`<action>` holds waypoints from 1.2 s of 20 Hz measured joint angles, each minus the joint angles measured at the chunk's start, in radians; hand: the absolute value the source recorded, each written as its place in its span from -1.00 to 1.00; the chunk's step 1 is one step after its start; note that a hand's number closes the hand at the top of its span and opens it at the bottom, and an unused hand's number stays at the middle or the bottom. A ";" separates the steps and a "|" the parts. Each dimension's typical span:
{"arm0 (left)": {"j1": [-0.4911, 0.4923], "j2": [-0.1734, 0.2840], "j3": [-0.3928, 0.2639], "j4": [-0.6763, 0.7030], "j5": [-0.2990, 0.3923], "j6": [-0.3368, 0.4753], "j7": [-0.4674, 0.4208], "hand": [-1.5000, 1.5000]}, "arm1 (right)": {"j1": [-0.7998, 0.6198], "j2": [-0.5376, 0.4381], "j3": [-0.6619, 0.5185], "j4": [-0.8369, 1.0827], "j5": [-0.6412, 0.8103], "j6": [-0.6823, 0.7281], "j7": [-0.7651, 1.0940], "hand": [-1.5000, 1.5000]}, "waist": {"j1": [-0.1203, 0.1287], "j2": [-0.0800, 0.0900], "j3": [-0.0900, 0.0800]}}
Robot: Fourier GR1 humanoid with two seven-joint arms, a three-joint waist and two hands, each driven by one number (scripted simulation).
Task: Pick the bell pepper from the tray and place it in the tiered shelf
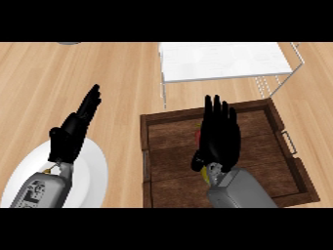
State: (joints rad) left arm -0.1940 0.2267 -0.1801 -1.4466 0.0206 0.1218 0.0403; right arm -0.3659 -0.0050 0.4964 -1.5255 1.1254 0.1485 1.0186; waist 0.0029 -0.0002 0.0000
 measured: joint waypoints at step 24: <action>0.001 -0.075 0.046 0.016 -0.078 -0.062 -0.010 0.00 | -0.037 -0.006 0.198 0.079 -0.129 -0.075 -0.001 1.00 | 0.026 0.001 -0.001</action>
State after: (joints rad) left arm -0.1929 0.1520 -0.1341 -1.4311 -0.0577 0.0598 0.0299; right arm -0.4029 -0.0115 0.6946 -1.4464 0.9960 0.0739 1.0178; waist 0.0294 0.0011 -0.0013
